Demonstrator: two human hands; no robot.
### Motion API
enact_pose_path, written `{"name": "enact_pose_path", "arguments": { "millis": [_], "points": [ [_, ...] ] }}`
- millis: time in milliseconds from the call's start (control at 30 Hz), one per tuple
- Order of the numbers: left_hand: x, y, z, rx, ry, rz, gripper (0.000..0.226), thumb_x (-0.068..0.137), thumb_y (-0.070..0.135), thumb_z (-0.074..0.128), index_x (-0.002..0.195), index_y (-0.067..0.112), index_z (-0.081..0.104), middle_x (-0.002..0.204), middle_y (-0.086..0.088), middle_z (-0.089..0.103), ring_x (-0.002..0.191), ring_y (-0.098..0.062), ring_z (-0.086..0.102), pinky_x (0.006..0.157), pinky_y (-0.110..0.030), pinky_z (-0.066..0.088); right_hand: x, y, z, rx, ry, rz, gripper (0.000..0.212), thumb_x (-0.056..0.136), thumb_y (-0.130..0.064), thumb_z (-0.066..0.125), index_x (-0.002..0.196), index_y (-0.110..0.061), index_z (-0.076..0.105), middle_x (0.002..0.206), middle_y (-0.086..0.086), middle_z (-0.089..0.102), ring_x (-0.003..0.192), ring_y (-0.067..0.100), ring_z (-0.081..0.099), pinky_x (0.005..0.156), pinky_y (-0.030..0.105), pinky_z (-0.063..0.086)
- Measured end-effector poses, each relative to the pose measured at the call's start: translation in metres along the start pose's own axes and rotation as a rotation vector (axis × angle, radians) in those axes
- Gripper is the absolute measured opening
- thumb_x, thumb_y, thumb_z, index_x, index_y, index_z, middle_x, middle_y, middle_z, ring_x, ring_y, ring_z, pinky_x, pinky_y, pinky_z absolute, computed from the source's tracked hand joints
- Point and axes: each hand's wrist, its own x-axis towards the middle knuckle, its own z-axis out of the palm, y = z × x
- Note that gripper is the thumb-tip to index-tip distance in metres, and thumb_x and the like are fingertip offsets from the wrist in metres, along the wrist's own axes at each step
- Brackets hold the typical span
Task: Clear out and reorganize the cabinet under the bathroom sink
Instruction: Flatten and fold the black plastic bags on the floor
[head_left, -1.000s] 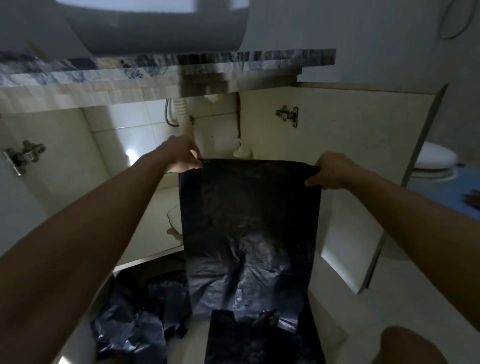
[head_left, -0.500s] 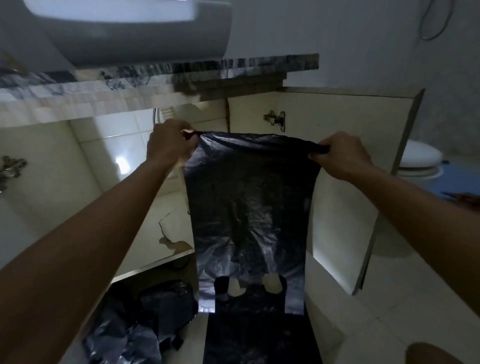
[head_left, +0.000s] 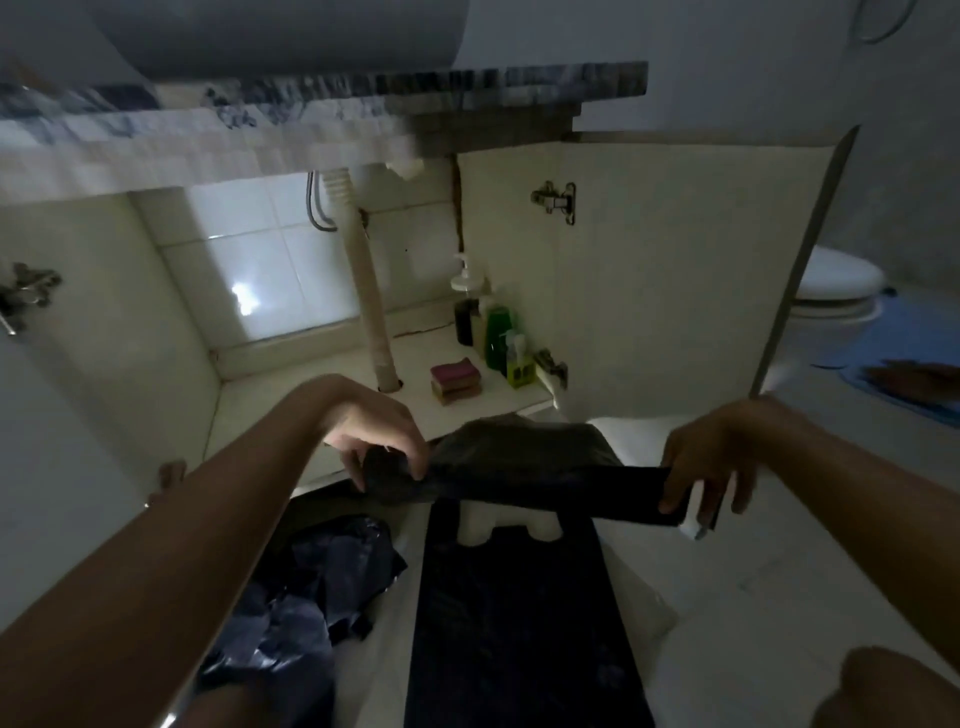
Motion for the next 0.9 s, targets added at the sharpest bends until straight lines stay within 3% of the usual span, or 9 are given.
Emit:
{"name": "enact_pose_path", "arguments": {
  "millis": [100, 233, 367, 467, 533, 633, 667, 767, 900],
  "points": [
    [0.028, -0.008, 0.035, 0.0, -0.056, -0.08, 0.005, 0.087, 0.014, 0.068, 0.092, 0.014, 0.068, 0.121, -0.008, 0.059, 0.12, -0.033, 0.056, 0.092, -0.042, 0.056, 0.037, 0.0, 0.033, -0.068, -0.073, 0.082, 0.053, 0.078, -0.033, 0.083, 0.123, -0.016, 0.063, 0.127, 0.002, 0.065, 0.089, 0.015, 0.074, 0.067, 0.035, 0.058],
    [0.06, -0.027, 0.08, 0.003, -0.167, -0.157, 0.013, 0.085, 0.015, 0.071, 0.094, 0.02, 0.064, 0.154, -0.007, 0.026, 0.138, -0.037, 0.03, 0.095, -0.048, 0.053, 0.067, -0.001, 0.075, -0.092, -0.161, 0.091, 0.04, 0.081, -0.033, 0.08, 0.115, -0.02, 0.063, 0.121, 0.001, 0.059, 0.1, 0.017, 0.071, 0.089, 0.042, 0.056],
    [0.088, -0.048, 0.12, 0.0, -0.282, -0.203, 0.027, 0.09, 0.02, 0.067, 0.115, 0.022, 0.058, 0.162, -0.006, 0.011, 0.141, -0.041, 0.027, 0.102, -0.049, 0.048, 0.089, 0.002, 0.119, -0.128, -0.242, 0.123, 0.048, 0.084, -0.036, 0.077, 0.125, -0.021, 0.057, 0.132, 0.002, 0.053, 0.109, 0.018, 0.064, 0.099, 0.043, 0.051],
    [0.113, -0.061, 0.149, 0.006, -0.342, -0.229, 0.048, 0.09, 0.022, 0.067, 0.135, 0.022, 0.049, 0.163, -0.007, 0.005, 0.142, -0.043, 0.023, 0.102, -0.05, 0.048, 0.102, 0.007, 0.152, -0.148, -0.323, 0.154, 0.047, 0.089, -0.039, 0.071, 0.131, -0.022, 0.056, 0.133, -0.002, 0.054, 0.106, 0.014, 0.061, 0.078, 0.032, 0.057],
    [0.13, -0.071, 0.17, 0.002, -0.386, -0.241, 0.056, 0.084, 0.023, 0.071, 0.136, 0.024, 0.049, 0.163, -0.005, 0.006, 0.142, -0.042, 0.022, 0.099, -0.051, 0.05, 0.115, 0.011, 0.173, -0.152, -0.346, 0.161, 0.05, 0.092, -0.038, 0.068, 0.136, -0.019, 0.055, 0.132, -0.001, 0.054, 0.091, 0.009, 0.059, 0.056, 0.024, 0.055],
    [0.143, -0.084, 0.193, -0.019, -0.388, -0.281, 0.059, 0.074, 0.021, 0.075, 0.128, 0.024, 0.053, 0.161, -0.007, 0.012, 0.137, -0.042, 0.03, 0.096, -0.052, 0.051, 0.125, 0.014, 0.197, -0.166, -0.383, 0.155, 0.048, 0.1, -0.033, 0.058, 0.142, -0.012, 0.048, 0.127, 0.001, 0.049, 0.081, 0.005, 0.052, 0.042, 0.016, 0.05],
    [0.149, -0.088, 0.202, -0.017, -0.392, -0.298, 0.059, 0.073, 0.019, 0.076, 0.127, 0.024, 0.053, 0.16, -0.009, 0.014, 0.135, -0.042, 0.031, 0.095, -0.053, 0.051, 0.131, 0.014, 0.205, -0.162, -0.399, 0.151, 0.043, 0.101, -0.032, 0.055, 0.138, -0.011, 0.051, 0.13, 0.002, 0.049, 0.078, 0.004, 0.052, 0.04, 0.014, 0.049],
    [0.16, -0.103, 0.221, -0.025, -0.398, -0.31, 0.071, 0.07, 0.018, 0.077, 0.135, 0.023, 0.05, 0.159, -0.014, 0.014, 0.135, -0.042, 0.032, 0.095, -0.054, 0.05, 0.142, 0.019, 0.222, -0.17, -0.458, 0.141, 0.018, 0.103, -0.029, 0.051, 0.094, -0.015, 0.057, 0.142, 0.006, 0.049, 0.075, 0.005, 0.052, 0.038, 0.013, 0.047],
    [0.169, -0.113, 0.237, 0.0, -0.446, -0.322, 0.08, 0.066, 0.024, 0.078, 0.14, 0.023, 0.046, 0.161, -0.016, 0.011, 0.133, -0.045, 0.037, 0.092, -0.051, 0.053, 0.149, 0.026, 0.235, -0.123, -0.465, 0.11, 0.018, 0.101, -0.024, 0.057, 0.085, -0.014, 0.056, 0.124, 0.008, 0.054, 0.076, 0.007, 0.056, 0.037, 0.013, 0.046]
  ]
}}
